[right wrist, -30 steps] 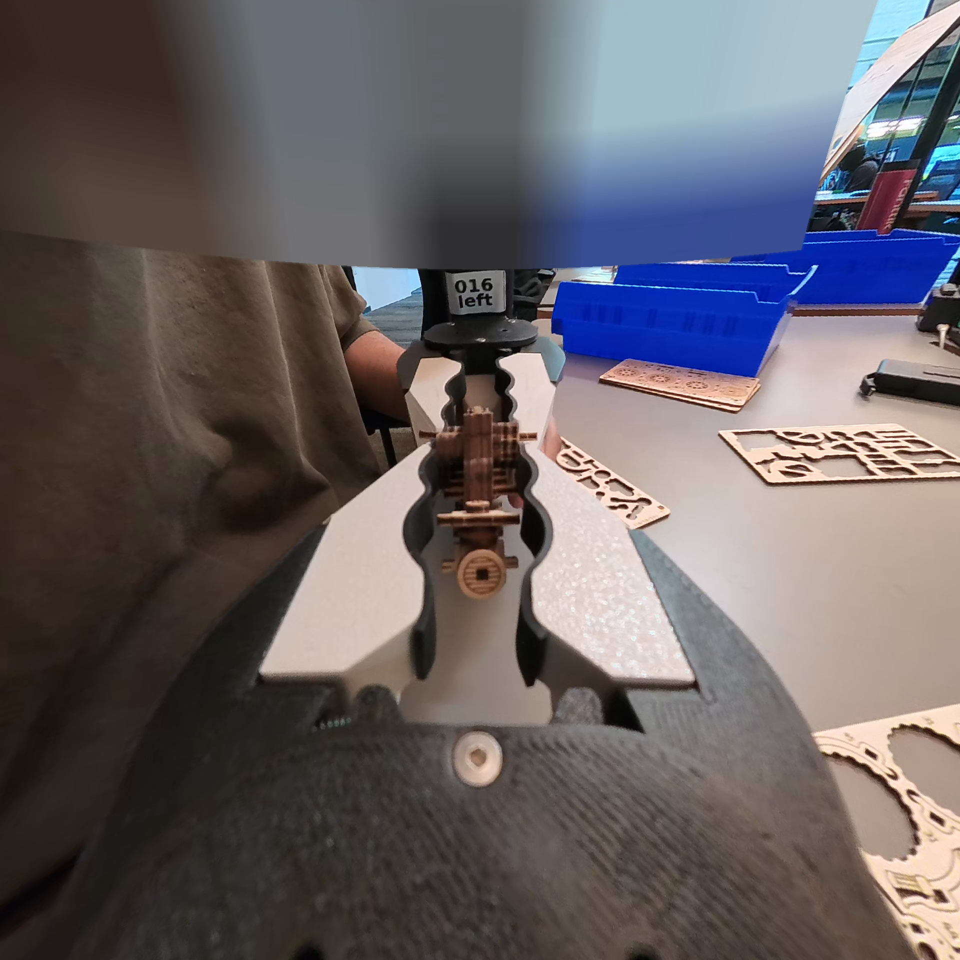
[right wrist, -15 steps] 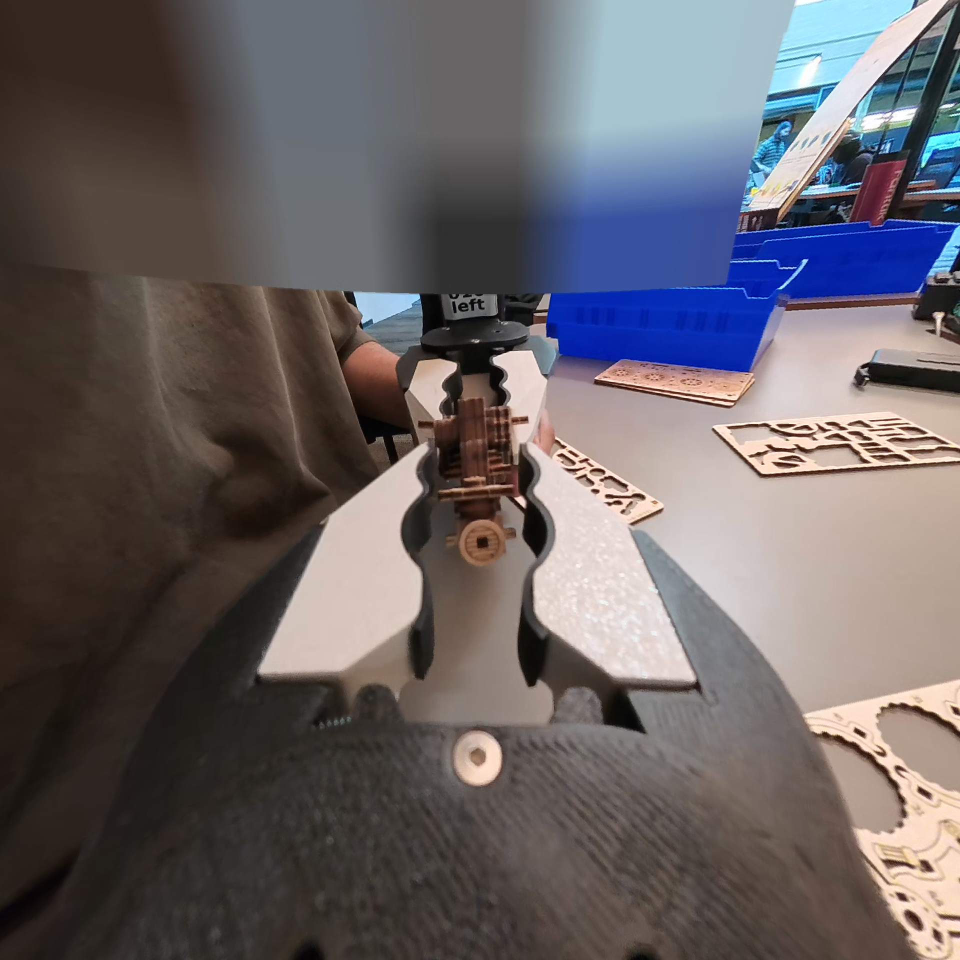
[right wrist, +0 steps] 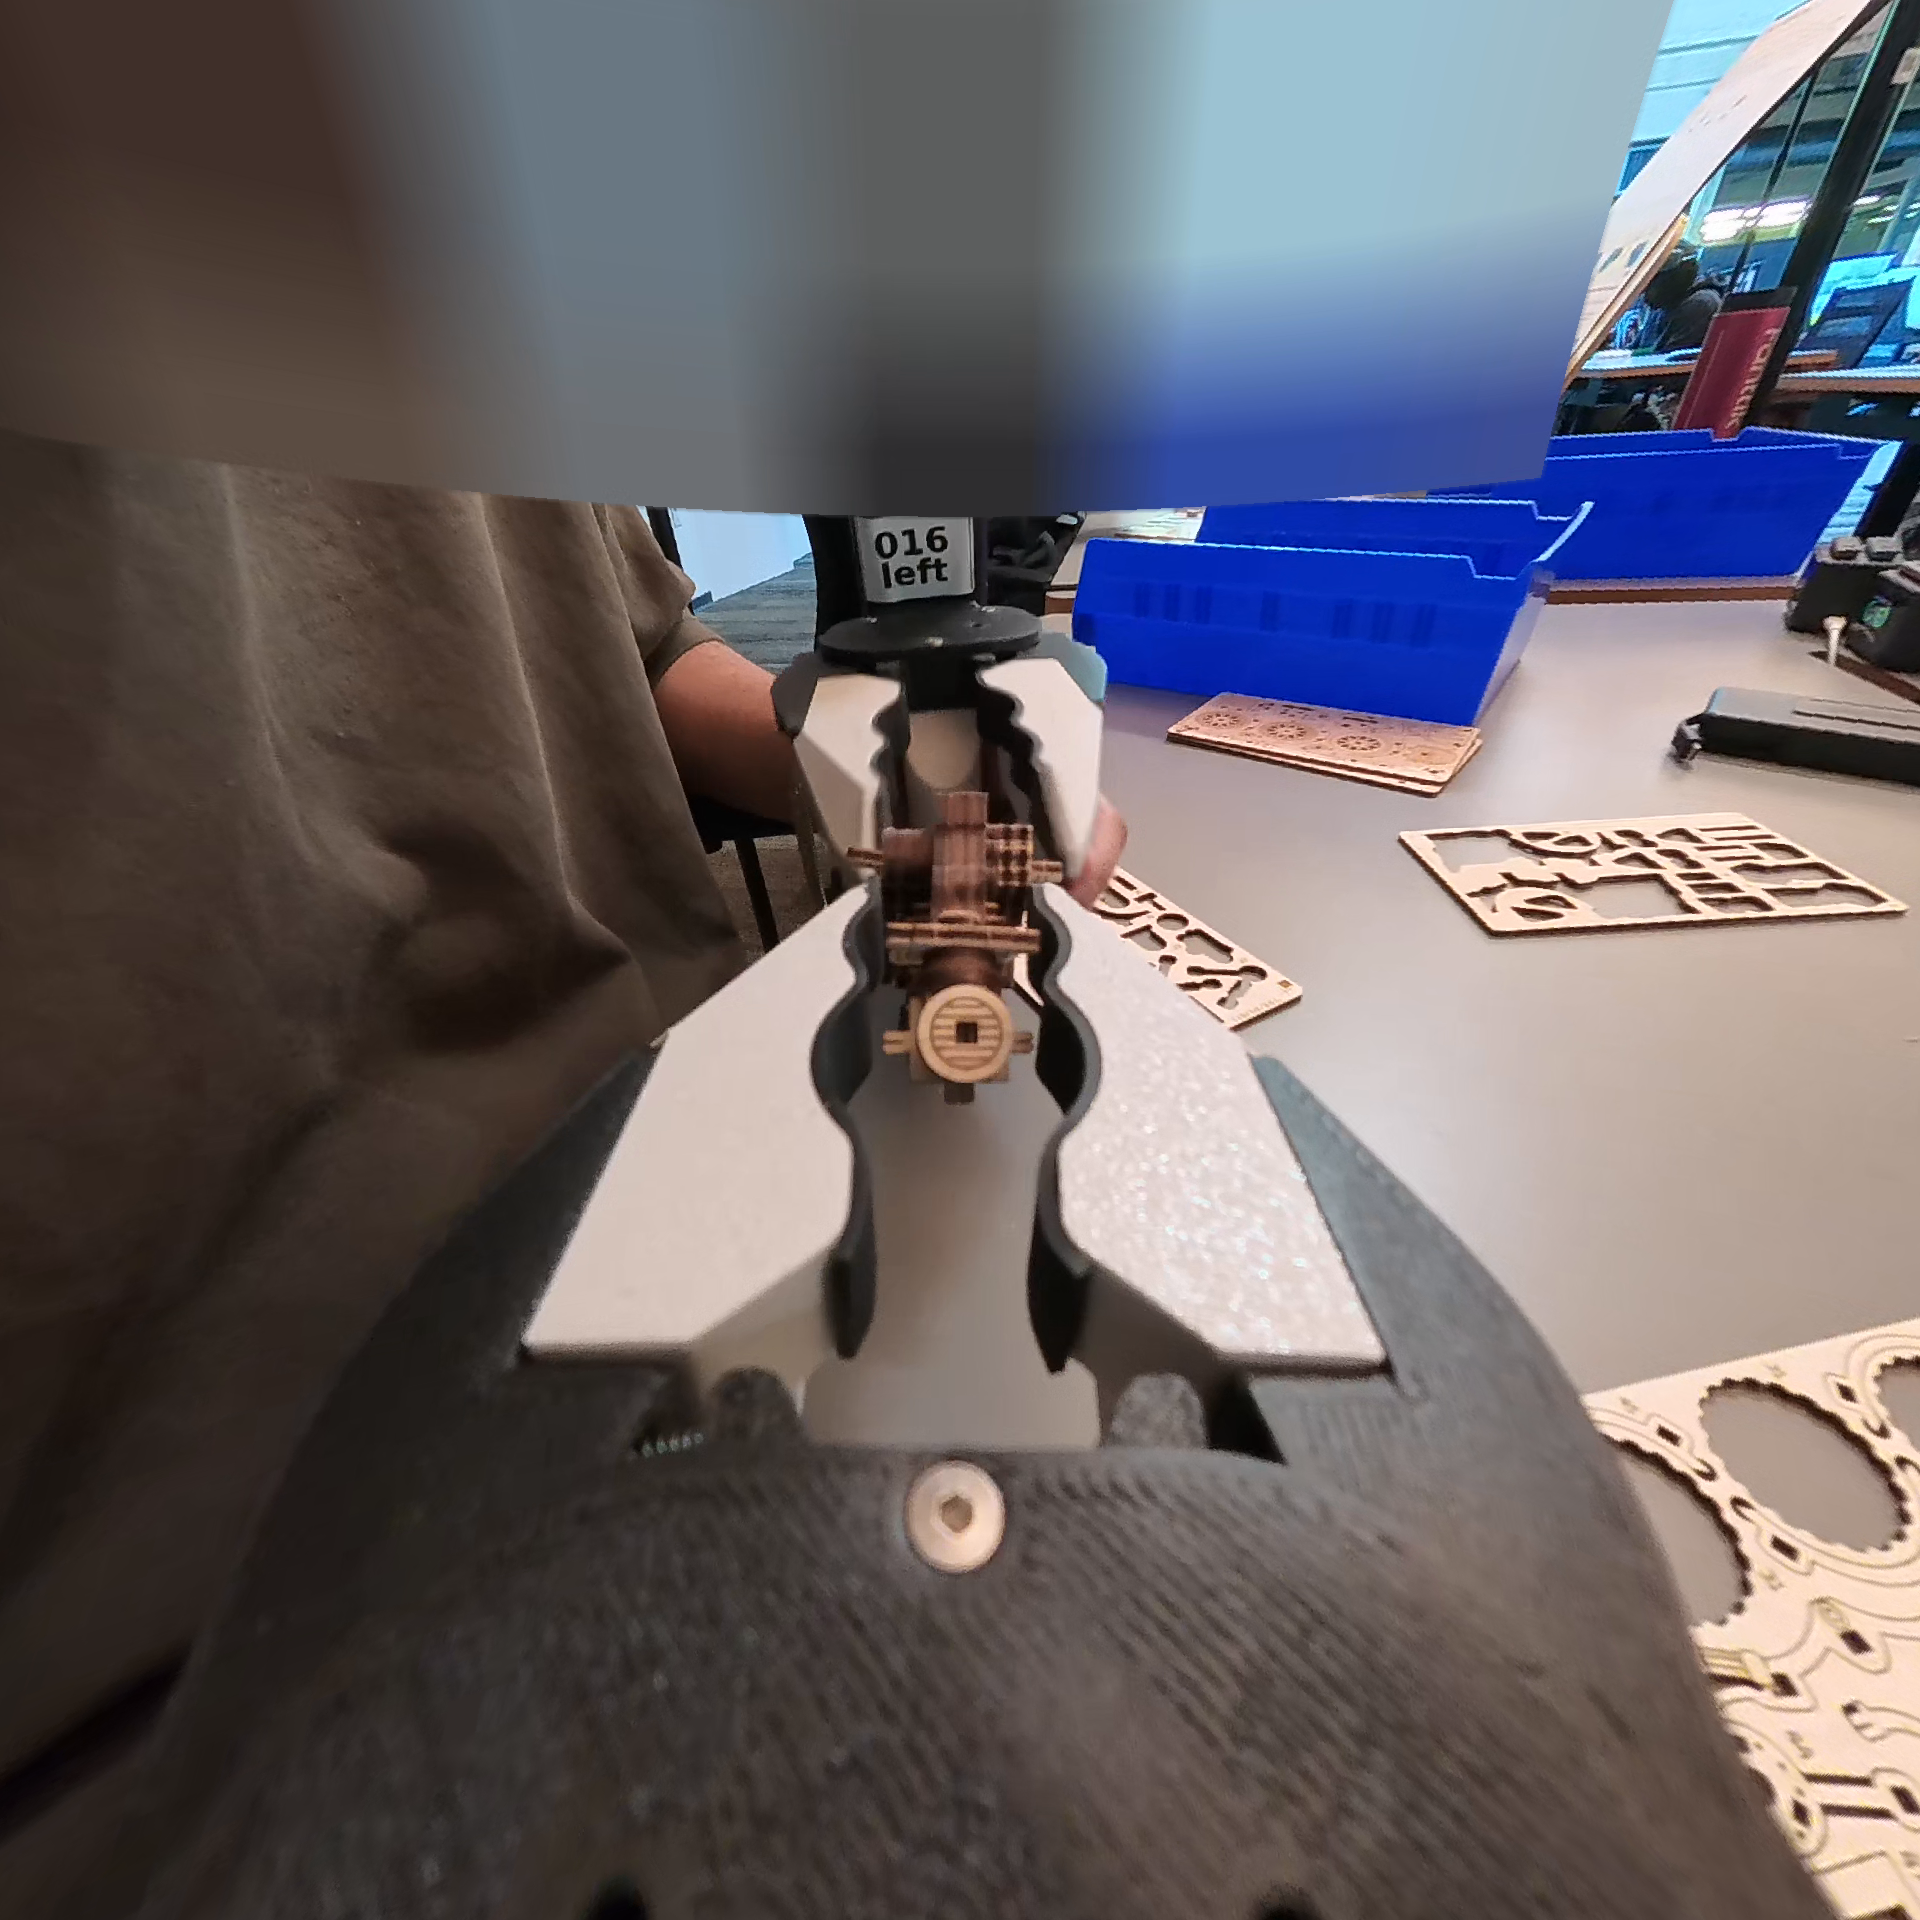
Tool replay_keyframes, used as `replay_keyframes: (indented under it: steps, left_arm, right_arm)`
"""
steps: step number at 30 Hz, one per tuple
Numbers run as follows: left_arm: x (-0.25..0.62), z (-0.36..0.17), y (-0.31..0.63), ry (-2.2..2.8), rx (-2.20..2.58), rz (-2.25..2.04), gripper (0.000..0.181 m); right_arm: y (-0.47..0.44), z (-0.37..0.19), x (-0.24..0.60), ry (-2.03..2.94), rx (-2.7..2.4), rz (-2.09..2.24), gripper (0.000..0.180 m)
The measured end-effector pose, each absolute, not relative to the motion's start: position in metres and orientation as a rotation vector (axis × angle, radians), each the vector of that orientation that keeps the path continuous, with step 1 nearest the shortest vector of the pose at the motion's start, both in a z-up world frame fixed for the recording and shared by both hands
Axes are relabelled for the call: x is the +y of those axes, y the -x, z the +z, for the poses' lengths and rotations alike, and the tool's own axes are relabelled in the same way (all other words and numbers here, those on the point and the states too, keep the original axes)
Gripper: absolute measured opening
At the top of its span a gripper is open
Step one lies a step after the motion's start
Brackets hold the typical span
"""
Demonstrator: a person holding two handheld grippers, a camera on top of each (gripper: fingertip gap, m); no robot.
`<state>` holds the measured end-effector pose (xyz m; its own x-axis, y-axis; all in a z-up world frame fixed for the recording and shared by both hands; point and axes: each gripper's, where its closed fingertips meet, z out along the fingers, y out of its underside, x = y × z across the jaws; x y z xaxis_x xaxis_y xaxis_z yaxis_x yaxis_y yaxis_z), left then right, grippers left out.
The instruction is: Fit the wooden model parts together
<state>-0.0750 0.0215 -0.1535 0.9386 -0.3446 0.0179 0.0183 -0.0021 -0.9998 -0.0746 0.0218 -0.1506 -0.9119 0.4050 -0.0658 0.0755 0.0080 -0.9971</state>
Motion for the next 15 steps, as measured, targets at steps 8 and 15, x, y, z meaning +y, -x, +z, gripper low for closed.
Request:
replay_keyframes:
  steps: [8, 15]
  left_arm:
    - [0.0201, -0.1549, 0.0708, 1.559, 0.264, -0.356, 0.023]
    - [0.0191, -0.1527, 0.0696, 1.557, 0.25, -0.42, 0.019]
  right_arm:
    - [0.0737, -0.1518, 0.0201, 0.498, -2.056, 2.0, 0.025]
    - [0.0725, -0.1511, 0.0196, 0.499, -2.057, 2.023, 0.025]
